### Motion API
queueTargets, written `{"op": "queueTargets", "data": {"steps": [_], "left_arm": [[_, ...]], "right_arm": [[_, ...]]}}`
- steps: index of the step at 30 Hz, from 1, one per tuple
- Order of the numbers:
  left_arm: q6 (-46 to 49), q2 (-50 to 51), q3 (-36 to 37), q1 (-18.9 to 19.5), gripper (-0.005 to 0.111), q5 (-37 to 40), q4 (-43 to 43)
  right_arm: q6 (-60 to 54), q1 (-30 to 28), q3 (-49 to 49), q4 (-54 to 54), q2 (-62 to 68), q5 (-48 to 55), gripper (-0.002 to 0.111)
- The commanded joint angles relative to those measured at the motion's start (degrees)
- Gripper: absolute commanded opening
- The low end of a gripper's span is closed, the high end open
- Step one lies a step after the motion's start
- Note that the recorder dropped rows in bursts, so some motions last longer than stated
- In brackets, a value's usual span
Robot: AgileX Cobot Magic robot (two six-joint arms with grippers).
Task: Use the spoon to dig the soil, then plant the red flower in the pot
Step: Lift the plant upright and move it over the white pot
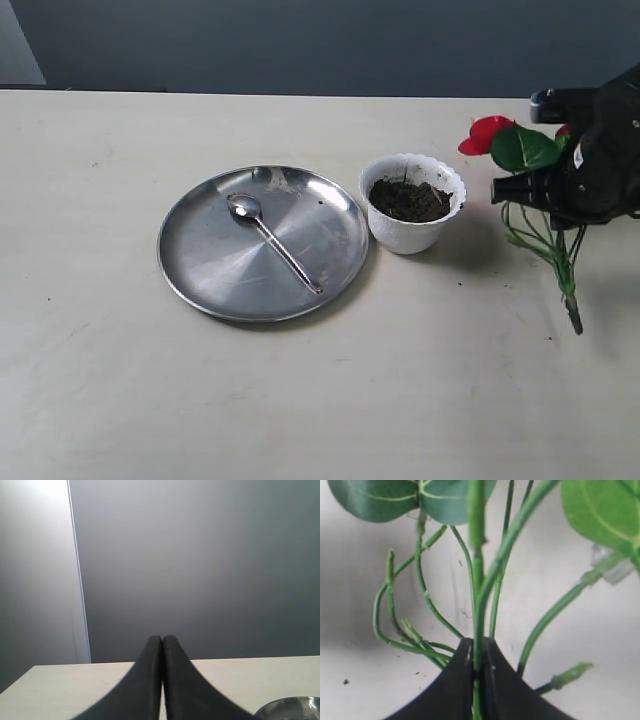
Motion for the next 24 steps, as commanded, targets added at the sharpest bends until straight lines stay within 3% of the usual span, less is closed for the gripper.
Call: {"op": "queueTargets", "data": {"steps": [1,7,12,16,20,24], "left_arm": [[-0.29,-0.13,-0.16,-0.25,0.0,-0.27,-0.41],[-0.29,-0.13,-0.16,-0.25,0.0,-0.27,-0.41],[-0.29,-0.13,-0.16,-0.25,0.0,-0.27,-0.41],[-0.29,-0.13,-0.16,-0.25,0.0,-0.27,-0.41],[-0.29,-0.13,-0.16,-0.25,0.0,-0.27,-0.41],[-0.29,-0.13,-0.16,-0.25,0.0,-0.27,-0.41]], "right_arm": [[3.01,-0.24,0.48,-3.6,-4.69,-1.4,-0.001],[5.5,-0.24,0.48,-7.28,-11.19,-5.11,-0.001],[5.5,-0.24,1.37,-7.39,-16.79,-15.39,-0.001],[5.5,-0.24,5.95,-7.07,-18.61,-32.18,-0.001],[4.9,-0.24,14.4,-6.11,-17.11,-60.48,-0.001],[-1.36,-0.13,15.96,-2.7,-11.65,-74.52,-0.001]]}}
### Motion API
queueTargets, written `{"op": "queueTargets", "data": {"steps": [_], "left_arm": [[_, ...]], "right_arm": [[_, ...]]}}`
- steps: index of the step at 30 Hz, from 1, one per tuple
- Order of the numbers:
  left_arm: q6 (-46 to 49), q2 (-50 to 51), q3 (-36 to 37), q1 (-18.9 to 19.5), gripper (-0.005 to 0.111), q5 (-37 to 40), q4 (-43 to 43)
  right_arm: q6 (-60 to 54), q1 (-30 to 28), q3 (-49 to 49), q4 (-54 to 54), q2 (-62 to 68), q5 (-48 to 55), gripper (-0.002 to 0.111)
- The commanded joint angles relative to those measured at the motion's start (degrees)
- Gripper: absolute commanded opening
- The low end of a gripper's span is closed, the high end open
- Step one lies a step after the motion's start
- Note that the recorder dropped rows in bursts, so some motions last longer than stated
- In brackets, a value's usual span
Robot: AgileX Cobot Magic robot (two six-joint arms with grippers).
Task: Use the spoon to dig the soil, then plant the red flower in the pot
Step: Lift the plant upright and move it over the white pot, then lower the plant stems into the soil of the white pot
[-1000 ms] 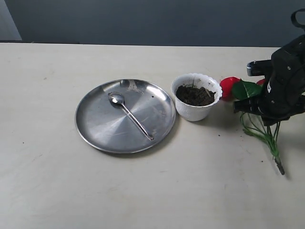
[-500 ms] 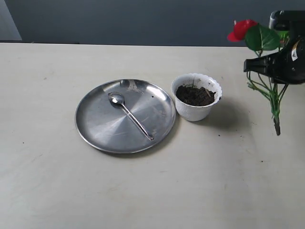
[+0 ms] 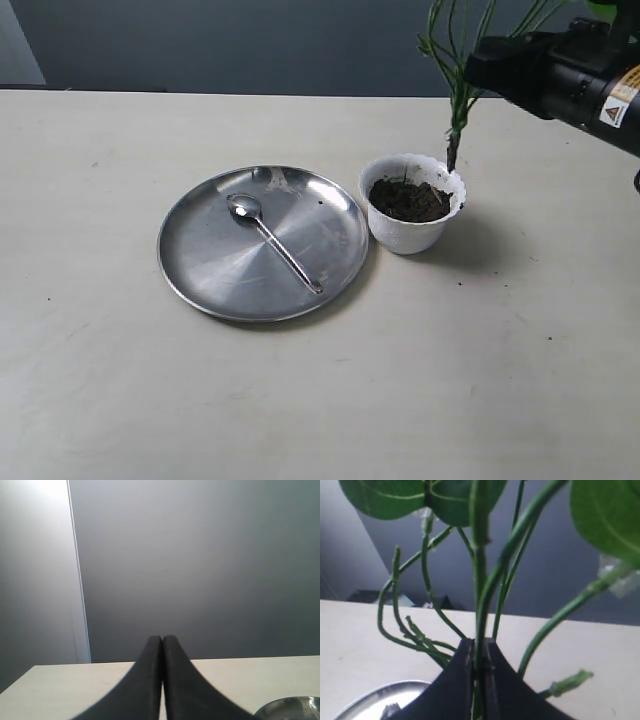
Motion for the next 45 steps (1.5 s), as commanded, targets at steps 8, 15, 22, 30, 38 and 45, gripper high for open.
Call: {"op": "queueTargets", "data": {"steps": [8,15,22,30,38,45], "left_arm": [[-0.29,-0.13,-0.16,-0.25,0.0,-0.27,-0.41],[-0.29,-0.13,-0.16,-0.25,0.0,-0.27,-0.41],[-0.29,-0.13,-0.16,-0.25,0.0,-0.27,-0.41],[-0.29,-0.13,-0.16,-0.25,0.0,-0.27,-0.41],[-0.29,-0.13,-0.16,-0.25,0.0,-0.27,-0.41],[-0.29,-0.13,-0.16,-0.25,0.0,-0.27,-0.41]], "right_arm": [[-10.89,-0.13,0.59,2.4,15.26,-22.96,-0.001],[-15.62,-0.13,0.59,1.61,20.89,-23.85,-0.001],[-15.76,-0.13,0.62,0.38,25.92,-23.57,-0.001],[-16.13,-0.13,0.62,-2.86,26.59,-19.19,-0.001],[-15.6,-0.13,0.62,-2.87,26.48,-16.99,-0.001],[-14.18,-0.13,0.86,-2.73,26.48,-15.63,-0.001]]}}
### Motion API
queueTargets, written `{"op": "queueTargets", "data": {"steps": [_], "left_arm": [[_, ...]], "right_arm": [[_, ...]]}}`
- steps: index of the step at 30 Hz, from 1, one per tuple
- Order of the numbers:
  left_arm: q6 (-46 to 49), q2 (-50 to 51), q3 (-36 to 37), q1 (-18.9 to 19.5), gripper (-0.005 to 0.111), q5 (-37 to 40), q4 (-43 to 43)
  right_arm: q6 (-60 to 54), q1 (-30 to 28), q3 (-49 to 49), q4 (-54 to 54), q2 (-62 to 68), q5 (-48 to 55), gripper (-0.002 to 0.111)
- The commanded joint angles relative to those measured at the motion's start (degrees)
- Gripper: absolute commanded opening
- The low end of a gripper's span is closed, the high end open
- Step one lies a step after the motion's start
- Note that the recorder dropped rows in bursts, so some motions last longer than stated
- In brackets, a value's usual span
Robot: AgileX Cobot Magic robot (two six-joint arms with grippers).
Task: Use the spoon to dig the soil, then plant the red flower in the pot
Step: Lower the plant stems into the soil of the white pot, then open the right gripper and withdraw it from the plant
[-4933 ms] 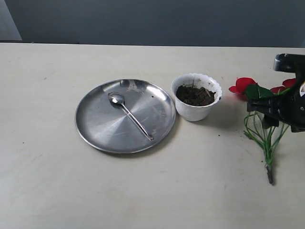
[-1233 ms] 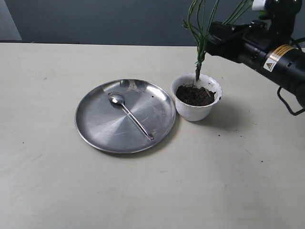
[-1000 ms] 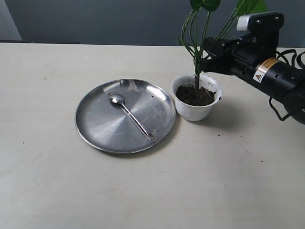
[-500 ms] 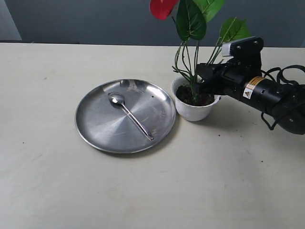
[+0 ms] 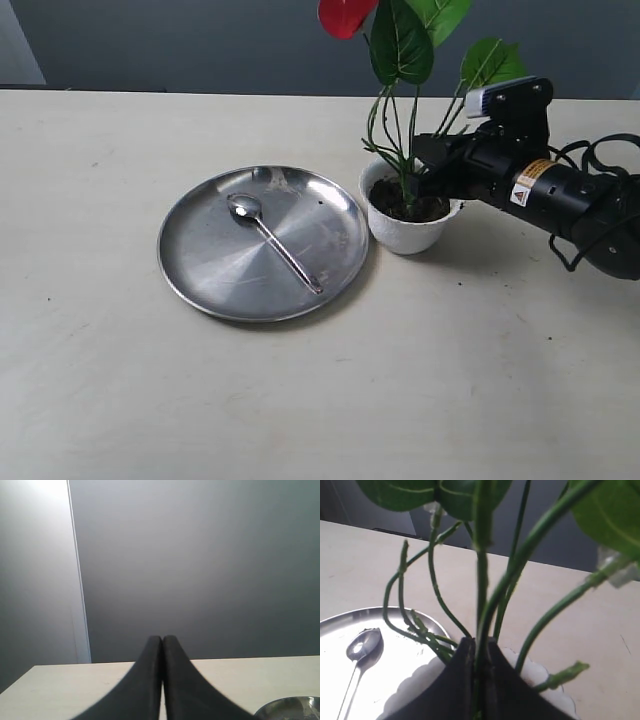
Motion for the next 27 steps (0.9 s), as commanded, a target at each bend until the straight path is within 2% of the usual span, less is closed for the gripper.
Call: {"op": "queueTargets", "data": {"steps": [1,5,10,22,27], "left_arm": [[-0.29,-0.13,-0.16,-0.25,0.0,-0.27,-0.41],[-0.29,-0.13,-0.16,-0.25,0.0,-0.27,-0.41],[-0.29,-0.13,-0.16,-0.25,0.0,-0.27,-0.41],[-0.29,-0.13,-0.16,-0.25,0.0,-0.27,-0.41],[-0.29,-0.13,-0.16,-0.25,0.0,-0.27,-0.41]], "right_arm": [[0.56,-0.13,0.89,-1.11,0.35,4.15,-0.001],[0.67,-0.13,1.58,-1.11,0.35,4.29,0.003],[1.57,-0.13,2.54,-1.11,0.35,4.01,0.027],[1.7,-0.13,5.46,-1.78,-5.01,3.39,0.028],[3.48,-0.13,5.47,-2.57,-8.46,6.9,0.028]]}}
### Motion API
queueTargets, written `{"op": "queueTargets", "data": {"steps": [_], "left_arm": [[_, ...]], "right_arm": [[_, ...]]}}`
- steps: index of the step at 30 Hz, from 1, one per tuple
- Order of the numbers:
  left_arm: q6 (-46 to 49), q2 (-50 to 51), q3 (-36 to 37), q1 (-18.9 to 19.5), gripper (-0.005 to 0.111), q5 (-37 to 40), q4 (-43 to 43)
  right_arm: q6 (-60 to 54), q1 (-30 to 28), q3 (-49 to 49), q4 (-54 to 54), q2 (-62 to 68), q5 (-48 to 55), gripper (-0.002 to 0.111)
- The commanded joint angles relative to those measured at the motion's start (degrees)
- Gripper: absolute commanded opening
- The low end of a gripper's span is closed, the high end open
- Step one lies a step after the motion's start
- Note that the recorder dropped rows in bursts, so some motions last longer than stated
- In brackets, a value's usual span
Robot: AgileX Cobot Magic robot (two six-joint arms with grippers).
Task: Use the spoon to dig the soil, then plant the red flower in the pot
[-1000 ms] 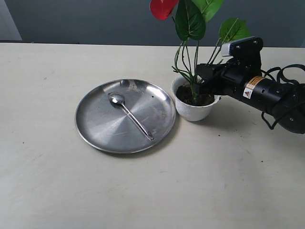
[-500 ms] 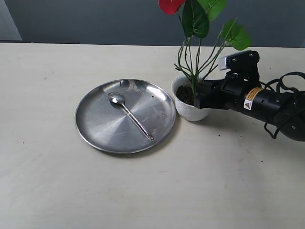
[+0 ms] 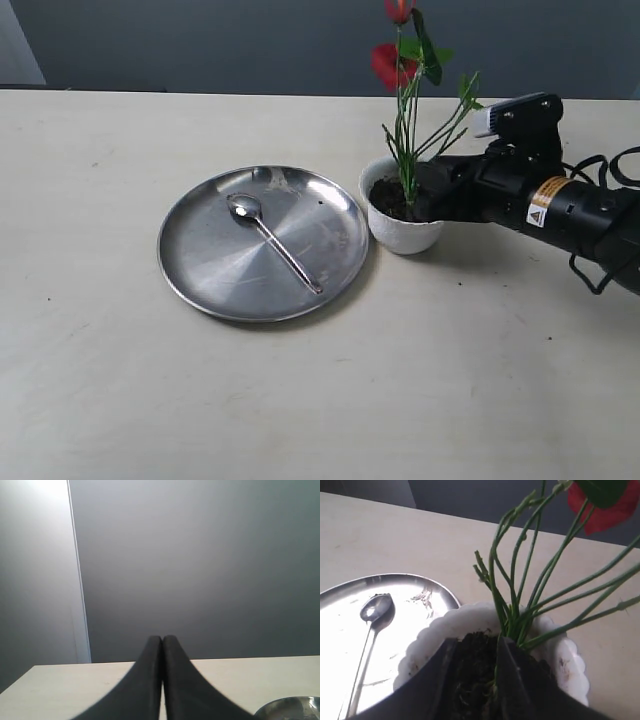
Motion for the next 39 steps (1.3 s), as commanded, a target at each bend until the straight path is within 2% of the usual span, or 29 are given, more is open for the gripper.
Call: {"op": "queueTargets", "data": {"steps": [1,4,7,9,12,15,18,25,27,33,36,39], "left_arm": [[-0.29,-0.13,-0.16,-0.25,0.0,-0.27,-0.41],[-0.29,-0.13,-0.16,-0.25,0.0,-0.27,-0.41],[-0.29,-0.13,-0.16,-0.25,0.0,-0.27,-0.41],[-0.29,-0.13,-0.16,-0.25,0.0,-0.27,-0.41],[-0.29,-0.13,-0.16,-0.25,0.0,-0.27,-0.41],[-0.29,-0.13,-0.16,-0.25,0.0,-0.27,-0.41],[-0.29,-0.13,-0.16,-0.25,0.0,-0.27,-0.41],[-0.29,-0.13,-0.16,-0.25,0.0,-0.27,-0.41],[-0.29,-0.13,-0.16,-0.25,0.0,-0.27,-0.41],[-0.29,-0.13,-0.16,-0.25,0.0,-0.27,-0.41],[-0.29,-0.13,-0.16,-0.25,0.0,-0.27,-0.41],[-0.29,-0.13,-0.16,-0.25,0.0,-0.27,-0.41]], "right_arm": [[2.69,-0.13,0.28,-2.12,-3.79,3.58,0.028],[6.21,-0.13,1.02,-5.86,-7.69,6.6,0.028],[6.74,-0.13,4.44,-4.42,-13.46,7.42,0.026],[8.72,-0.13,7.06,-4.13,-18.7,7.96,0.018],[15.8,-0.13,11.22,-4.89,-27.53,10.87,0.0],[24.95,-0.13,14.96,-9.96,-37.94,15.36,-0.001],[39.05,-0.13,16.99,-20.31,-48.83,17.46,-0.001],[89.69,-0.13,17.63,-50.82,-73.69,13.38,-0.001],[98.34,-0.13,17.63,-54.47,-78.78,12.28,-0.001],[98.34,-0.13,17.91,-52.48,-90.71,11.48,-0.001],[97.61,-0.13,17.91,-52.62,-93.34,5.76,-0.001],[97.23,-0.13,17.91,-51.94,-93.99,5.33,-0.001]]}}
